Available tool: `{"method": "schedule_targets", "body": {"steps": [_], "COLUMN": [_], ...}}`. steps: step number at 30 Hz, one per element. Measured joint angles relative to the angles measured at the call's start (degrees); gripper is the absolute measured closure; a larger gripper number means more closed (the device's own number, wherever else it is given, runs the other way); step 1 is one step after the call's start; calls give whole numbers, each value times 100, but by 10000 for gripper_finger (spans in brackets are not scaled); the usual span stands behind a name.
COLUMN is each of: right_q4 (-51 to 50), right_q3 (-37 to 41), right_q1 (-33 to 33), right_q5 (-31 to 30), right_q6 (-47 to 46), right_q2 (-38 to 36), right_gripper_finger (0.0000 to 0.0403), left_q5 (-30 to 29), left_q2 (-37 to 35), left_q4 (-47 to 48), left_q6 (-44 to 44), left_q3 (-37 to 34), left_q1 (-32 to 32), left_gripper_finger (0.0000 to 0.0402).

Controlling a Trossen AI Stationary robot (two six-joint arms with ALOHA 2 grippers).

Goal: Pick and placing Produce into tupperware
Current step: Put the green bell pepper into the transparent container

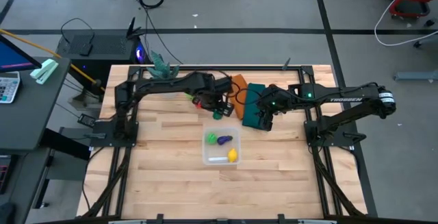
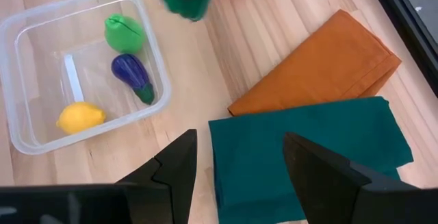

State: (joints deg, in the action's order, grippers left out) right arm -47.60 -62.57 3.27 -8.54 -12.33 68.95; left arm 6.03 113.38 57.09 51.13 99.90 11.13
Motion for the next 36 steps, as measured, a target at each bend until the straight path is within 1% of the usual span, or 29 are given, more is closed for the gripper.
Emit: {"method": "schedule_targets", "body": {"steps": [4, 9, 13, 24, 29, 36], "right_q4": [5, 3, 0, -62, -76, -74], "right_q3": [0, 0, 0, 0, 0, 0], "right_q1": [0, 0, 0, -7, -7, -7], "right_q5": [-1, -1, -1, 1, 1, 1], "right_q6": [12, 10, 10, -7, -7, -12], "right_q2": [0, 0, 0, 0, 0, 0], "right_gripper_finger": [225, 225, 225, 225, 225, 225], "left_q5": [-80, -148, -372, -930, -1073, -1135], "left_q2": [-198, -176, -123, -127, -127, 15], "left_q4": [-22, -27, -33, -20, 49, 270], "left_q6": [205, 428, 705, 1243, 1466, 1624], "left_q3": [3, -2, -2, -2, -2, 9], "left_q1": [-409, -937, -1242, -1748, -1969, -2075], "left_gripper_finger": [226, 222, 226, 226, 228, 226]}}
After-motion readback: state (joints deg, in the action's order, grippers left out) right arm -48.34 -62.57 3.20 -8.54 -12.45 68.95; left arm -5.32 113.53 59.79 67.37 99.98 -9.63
